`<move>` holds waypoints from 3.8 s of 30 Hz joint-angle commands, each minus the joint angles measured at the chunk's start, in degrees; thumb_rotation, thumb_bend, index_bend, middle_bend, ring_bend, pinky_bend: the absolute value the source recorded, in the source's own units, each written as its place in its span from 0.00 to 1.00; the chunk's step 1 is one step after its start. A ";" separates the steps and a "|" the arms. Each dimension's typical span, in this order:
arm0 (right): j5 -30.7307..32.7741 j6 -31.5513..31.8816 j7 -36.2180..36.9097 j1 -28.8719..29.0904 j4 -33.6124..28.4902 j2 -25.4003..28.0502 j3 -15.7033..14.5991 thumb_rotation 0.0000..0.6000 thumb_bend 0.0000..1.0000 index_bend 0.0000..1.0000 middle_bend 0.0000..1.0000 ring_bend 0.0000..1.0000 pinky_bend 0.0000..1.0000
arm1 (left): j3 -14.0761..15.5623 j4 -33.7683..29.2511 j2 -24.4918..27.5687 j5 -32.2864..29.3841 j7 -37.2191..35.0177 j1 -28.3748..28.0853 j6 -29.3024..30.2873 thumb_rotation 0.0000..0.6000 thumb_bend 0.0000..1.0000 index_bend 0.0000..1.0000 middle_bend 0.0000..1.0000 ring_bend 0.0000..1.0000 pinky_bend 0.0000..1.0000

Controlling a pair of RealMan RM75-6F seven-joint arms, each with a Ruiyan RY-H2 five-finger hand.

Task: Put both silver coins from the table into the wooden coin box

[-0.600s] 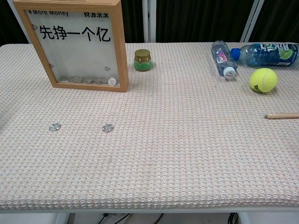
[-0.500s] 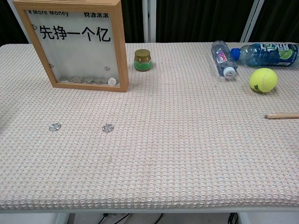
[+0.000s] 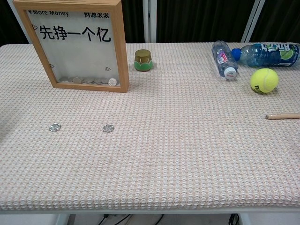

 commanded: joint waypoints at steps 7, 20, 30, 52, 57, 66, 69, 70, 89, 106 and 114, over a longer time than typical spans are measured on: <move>0.50 0.35 0.87 -0.33 0.28 0.35 0.24 1.00 0.32 0.00 0.00 0.00 0.00 | 1.89 5.50 -6.53 5.21 -1.11 -2.21 -1.56 1.00 0.15 0.22 0.18 0.05 0.09; 0.73 0.73 1.37 -0.72 0.09 1.55 0.44 1.00 0.32 0.00 0.00 0.00 0.00 | 2.39 8.04 -13.76 4.13 0.97 -7.58 -11.68 1.00 0.15 0.27 0.19 0.06 0.15; 1.64 0.36 0.92 -0.43 -1.23 2.36 1.24 1.00 0.32 0.00 0.00 0.00 0.00 | 1.85 13.41 -20.38 4.45 -0.11 -9.65 -12.21 1.00 0.16 0.30 0.19 0.06 0.14; 1.45 1.13 2.14 -1.49 -0.18 2.47 0.72 1.00 0.32 0.00 0.00 0.00 0.00 | 1.21 20.05 -26.41 1.14 1.28 -12.47 -14.86 1.00 0.32 0.36 0.20 0.06 0.11; 1.43 1.30 2.29 -1.68 -0.49 2.84 0.68 1.00 0.32 0.00 0.00 0.00 0.00 | 1.20 20.42 -26.78 0.15 0.93 -12.63 -15.38 1.00 0.32 0.39 0.20 0.06 0.11; 2.55 -0.08 1.92 -1.39 -0.49 2.84 0.87 1.00 0.32 0.00 0.00 0.00 0.00 | 0.87 21.06 -27.35 -0.69 0.51 -13.11 -15.17 1.00 0.32 0.39 0.20 0.06 0.12; 2.98 -0.56 1.78 -1.22 -0.37 2.70 1.03 1.00 0.32 0.00 0.00 0.00 0.00 | 0.84 21.34 -27.62 -1.04 0.50 -13.24 -15.32 1.00 0.32 0.39 0.20 0.06 0.11; 3.06 -0.67 1.78 -1.18 -0.28 2.64 1.07 1.00 0.32 0.00 0.00 0.00 0.00 | 0.86 21.48 -27.72 -1.16 0.49 -13.28 -15.38 1.00 0.32 0.39 0.20 0.06 0.11; 3.86 -1.64 2.32 -0.97 0.79 2.23 1.23 1.00 0.32 0.00 0.00 0.00 0.00 | 1.28 21.99 -28.66 -1.85 0.62 -14.33 -16.25 1.00 0.32 0.39 0.20 0.06 0.12; 4.47 -1.97 2.83 -1.07 1.15 2.23 1.35 1.00 0.33 0.00 0.00 0.00 0.00 | 1.04 24.04 -30.20 -2.38 -0.15 -15.02 -16.31 1.00 0.32 0.40 0.20 0.06 0.12; 4.58 -2.35 2.84 -0.93 1.30 2.14 1.37 1.00 0.33 0.00 0.00 0.00 0.00 | 0.38 27.60 -32.22 -1.83 -0.78 -15.33 -14.48 1.00 0.32 0.44 0.23 0.06 0.13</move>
